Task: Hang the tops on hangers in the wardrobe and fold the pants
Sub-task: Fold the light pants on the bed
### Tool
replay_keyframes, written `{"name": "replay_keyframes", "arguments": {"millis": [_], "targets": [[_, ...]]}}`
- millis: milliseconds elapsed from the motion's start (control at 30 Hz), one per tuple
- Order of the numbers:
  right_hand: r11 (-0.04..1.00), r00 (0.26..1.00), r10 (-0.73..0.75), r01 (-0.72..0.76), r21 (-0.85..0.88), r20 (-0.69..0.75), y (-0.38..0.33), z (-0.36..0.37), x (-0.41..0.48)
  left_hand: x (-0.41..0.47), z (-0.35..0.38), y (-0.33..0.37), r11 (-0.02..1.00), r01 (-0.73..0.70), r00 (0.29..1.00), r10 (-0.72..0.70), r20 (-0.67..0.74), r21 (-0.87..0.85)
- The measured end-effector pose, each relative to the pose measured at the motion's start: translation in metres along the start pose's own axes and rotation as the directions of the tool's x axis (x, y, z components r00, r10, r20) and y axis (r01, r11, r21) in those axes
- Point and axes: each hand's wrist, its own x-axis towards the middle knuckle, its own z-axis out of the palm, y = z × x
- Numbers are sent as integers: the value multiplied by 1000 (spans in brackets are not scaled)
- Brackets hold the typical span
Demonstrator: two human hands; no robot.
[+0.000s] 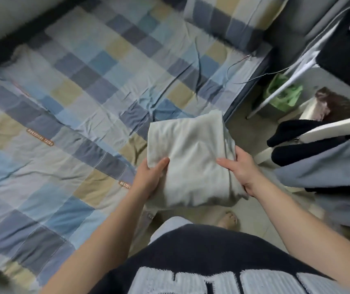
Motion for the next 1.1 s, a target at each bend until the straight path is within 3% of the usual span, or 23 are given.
{"name": "replay_keyframes", "arguments": {"millis": [333, 567, 867, 1000, 1100], "targets": [[952, 929, -263, 293, 85, -261, -30, -248, -50, -57, 214, 143, 929, -370, 923, 369, 108, -9], [897, 834, -321, 419, 138, -449, -31, -433, -102, -119, 397, 230, 831, -555, 791, 539, 289, -30], [812, 591, -205, 547, 201, -780, 12, -585, -166, -186, 598, 314, 668, -741, 497, 609, 618, -62], [794, 461, -90, 568, 216, -883, 35, -642, -189, -213, 697, 334, 630, -767, 326, 546, 772, -122], [787, 324, 37, 573, 227, -945, 51, -679, -206, -234, 770, 343, 633, -760, 213, 455, 865, -146]]}}
